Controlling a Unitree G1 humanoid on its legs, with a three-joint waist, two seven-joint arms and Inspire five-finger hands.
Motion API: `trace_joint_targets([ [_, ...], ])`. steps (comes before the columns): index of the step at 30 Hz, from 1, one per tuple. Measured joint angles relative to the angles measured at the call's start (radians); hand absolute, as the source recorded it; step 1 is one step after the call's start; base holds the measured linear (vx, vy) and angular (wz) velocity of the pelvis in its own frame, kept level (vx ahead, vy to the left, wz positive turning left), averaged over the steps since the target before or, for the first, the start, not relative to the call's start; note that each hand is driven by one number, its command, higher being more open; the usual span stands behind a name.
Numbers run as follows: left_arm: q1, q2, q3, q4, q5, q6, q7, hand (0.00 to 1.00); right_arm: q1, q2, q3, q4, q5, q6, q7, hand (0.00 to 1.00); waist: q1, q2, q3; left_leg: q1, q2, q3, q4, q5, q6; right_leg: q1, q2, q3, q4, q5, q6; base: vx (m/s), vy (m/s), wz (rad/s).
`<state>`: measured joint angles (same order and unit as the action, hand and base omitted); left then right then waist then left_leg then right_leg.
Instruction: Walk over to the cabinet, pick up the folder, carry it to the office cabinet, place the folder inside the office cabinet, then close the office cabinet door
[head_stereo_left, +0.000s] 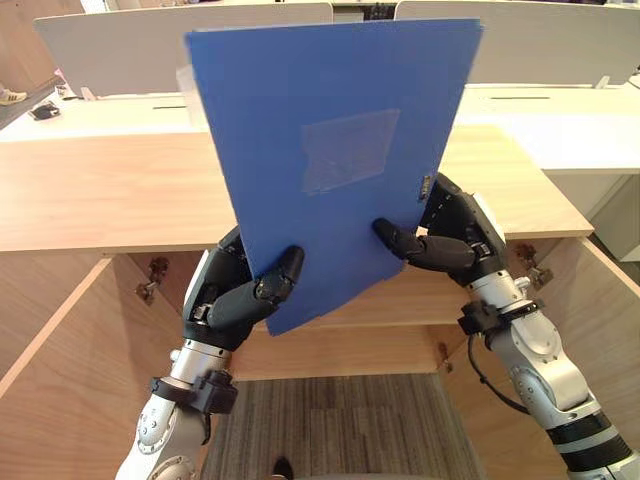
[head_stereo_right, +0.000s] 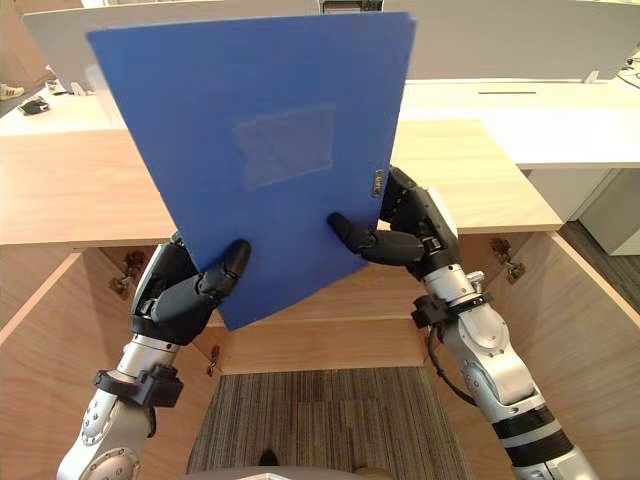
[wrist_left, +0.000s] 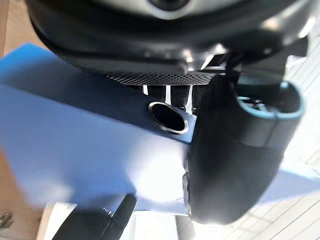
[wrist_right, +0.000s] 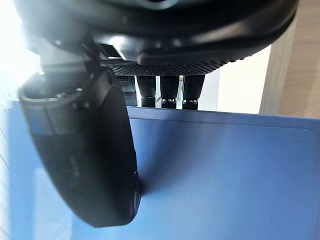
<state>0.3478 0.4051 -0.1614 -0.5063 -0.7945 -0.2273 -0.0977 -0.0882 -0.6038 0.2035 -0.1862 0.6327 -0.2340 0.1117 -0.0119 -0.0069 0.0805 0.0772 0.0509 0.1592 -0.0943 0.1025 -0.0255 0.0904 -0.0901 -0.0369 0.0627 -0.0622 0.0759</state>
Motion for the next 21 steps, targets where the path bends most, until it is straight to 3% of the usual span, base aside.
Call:
trace_joint_targets([
  [1, 0.0, -0.019, 0.008, 0.008, 0.0, 0.001, 0.009, 1.0, 0.0, 0.026, 0.001, -0.011, 0.0, 0.0, 0.02, 0.0, 0.0, 0.0, 0.0, -0.001, 0.0, -0.001, 0.0, 0.0, 0.0, -0.001, 0.0, 0.0, 0.0, 0.0, 0.0, 0.0, 0.0, 0.0],
  [7, -0.001, -0.12, 0.06, 0.011, 0.091, 0.003, 0.008, 1.0, 0.017, 0.164, -0.007, -0.055, -0.041, -0.001, 0.04, 0.0, 0.018, 0.0, -0.016, -0.014, 0.0, -0.011, 0.0, 0.005, -0.001, -0.006, 0.0, -0.012, -0.004, 0.001, -0.002, 0.0, -0.009, 0.06],
  [14, 0.002, -0.308, 0.337, 0.116, 0.237, -0.028, 0.075, 1.0, 0.053, 0.325, -0.124, -0.061, -0.117, -0.001, 0.021, 0.0, 0.028, 0.003, -0.02, -0.018, 0.0, -0.028, 0.0, 0.01, -0.002, 0.001, 0.0, -0.03, -0.008, 0.002, -0.004, -0.02, -0.011, 0.07],
  [17, 0.027, -0.354, 0.444, 0.212, 0.247, -0.027, 0.143, 1.0, 0.064, 0.369, -0.188, -0.096, -0.116, -0.001, 0.004, 0.0, 0.027, 0.003, -0.02, -0.022, 0.0, -0.032, -0.001, 0.01, -0.002, 0.0, 0.0, -0.033, -0.011, 0.002, -0.004, -0.01, -0.007, 0.04],
  [21, 0.071, -0.39, 0.507, 0.317, 0.247, -0.026, 0.182, 1.0, 0.065, 0.395, -0.252, -0.14, -0.114, -0.015, -0.008, 0.0, 0.028, 0.002, -0.021, -0.031, 0.0, -0.038, 0.0, 0.01, -0.003, -0.002, 0.0, -0.043, -0.016, 0.002, -0.004, 0.01, -0.012, 0.06],
])
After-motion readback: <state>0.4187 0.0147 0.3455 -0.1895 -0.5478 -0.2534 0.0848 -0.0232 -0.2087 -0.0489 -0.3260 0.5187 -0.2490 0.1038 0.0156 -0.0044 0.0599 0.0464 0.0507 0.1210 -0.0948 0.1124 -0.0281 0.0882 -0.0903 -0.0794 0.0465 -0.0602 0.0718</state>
